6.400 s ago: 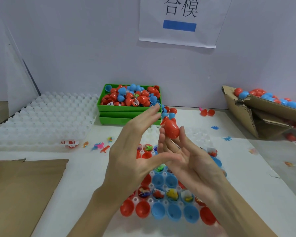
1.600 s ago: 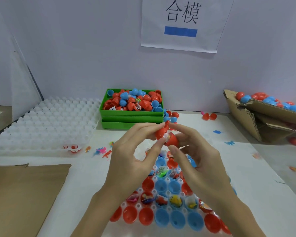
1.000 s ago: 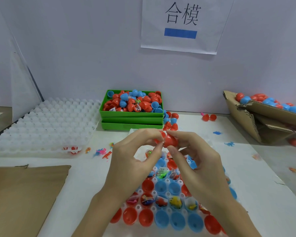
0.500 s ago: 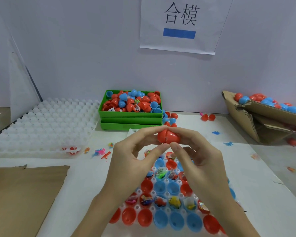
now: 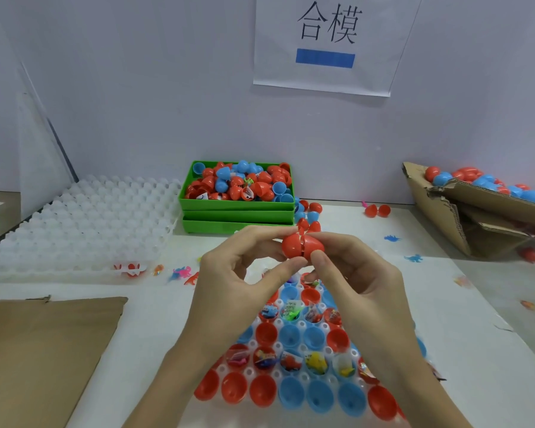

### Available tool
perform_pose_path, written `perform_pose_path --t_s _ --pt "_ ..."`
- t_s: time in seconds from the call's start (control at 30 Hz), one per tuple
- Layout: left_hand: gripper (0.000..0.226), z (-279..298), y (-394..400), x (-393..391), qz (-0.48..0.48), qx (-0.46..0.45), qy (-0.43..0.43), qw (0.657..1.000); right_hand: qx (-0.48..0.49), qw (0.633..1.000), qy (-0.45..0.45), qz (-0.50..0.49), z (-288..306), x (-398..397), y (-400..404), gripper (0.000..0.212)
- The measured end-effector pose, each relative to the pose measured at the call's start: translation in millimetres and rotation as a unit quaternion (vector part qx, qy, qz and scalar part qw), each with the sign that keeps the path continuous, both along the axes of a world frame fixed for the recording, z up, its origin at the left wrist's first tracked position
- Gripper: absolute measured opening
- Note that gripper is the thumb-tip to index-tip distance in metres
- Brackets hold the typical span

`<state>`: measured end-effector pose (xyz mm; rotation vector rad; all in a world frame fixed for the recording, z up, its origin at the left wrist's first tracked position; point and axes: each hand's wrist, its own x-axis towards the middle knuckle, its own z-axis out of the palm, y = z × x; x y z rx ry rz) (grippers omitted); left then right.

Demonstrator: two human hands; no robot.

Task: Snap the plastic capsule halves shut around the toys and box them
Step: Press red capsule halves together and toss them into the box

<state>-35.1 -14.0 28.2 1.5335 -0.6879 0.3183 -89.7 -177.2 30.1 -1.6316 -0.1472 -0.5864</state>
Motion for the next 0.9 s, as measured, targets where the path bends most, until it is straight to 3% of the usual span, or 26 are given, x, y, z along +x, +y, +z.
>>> perform_pose_path --t_s 0.33,0.9 --pt "0.036 4.6 5.0 5.0 -0.099 -0.023 0.065 0.993 0.010 1.000 -0.010 0.006 -2.3 -1.1 5.4 0.026" --pt "0.039 5.1 8.8 5.6 -0.029 0.013 0.046 0.998 -0.009 0.999 0.016 0.046 5.3 -2.3 -3.2 0.025"
